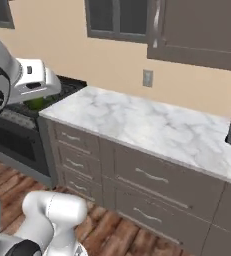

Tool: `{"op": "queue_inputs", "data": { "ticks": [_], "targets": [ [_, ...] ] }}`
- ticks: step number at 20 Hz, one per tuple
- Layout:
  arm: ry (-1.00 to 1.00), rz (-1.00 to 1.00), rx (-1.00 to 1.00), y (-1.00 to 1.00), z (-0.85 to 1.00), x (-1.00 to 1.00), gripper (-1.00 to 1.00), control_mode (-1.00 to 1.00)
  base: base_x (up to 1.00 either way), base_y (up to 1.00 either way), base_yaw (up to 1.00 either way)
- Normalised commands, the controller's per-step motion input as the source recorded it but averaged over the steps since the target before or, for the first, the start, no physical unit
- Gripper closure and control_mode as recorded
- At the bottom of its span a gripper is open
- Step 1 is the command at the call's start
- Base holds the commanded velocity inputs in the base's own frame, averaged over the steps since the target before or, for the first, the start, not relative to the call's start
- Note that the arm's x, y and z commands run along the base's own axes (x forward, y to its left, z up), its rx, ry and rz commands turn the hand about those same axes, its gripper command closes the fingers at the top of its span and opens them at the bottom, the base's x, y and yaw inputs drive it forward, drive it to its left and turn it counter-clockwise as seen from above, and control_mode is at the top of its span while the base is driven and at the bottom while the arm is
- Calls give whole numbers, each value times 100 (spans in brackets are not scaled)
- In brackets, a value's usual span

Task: Take the lemon wedge and lime out of the freezer and place them in the tupperware container on the counter. Then put the tupperware containing the vegetables back in the freezer.

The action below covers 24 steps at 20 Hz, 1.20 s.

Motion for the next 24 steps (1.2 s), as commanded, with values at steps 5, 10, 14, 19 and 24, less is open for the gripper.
{"op": "queue_inputs", "data": {
  "ticks": [5, 10, 14, 19, 24],
  "targets": [
    [0, 0, 0, 0, 0, 0, 100, 100, -10, 3, 100],
    [0, 0, 0, 0, 0, 0, 100, 100, 0, 0, 100],
    [0, 0, 0, 0, 0, 0, 100, 100, 28, -2, 97],
    [0, 0, 0, 0, 0, 0, 100, 100, 100, -3, 35],
    [0, 0, 0, 0, 0, 0, 100, 100, 100, 3, 44]
  ]
}}
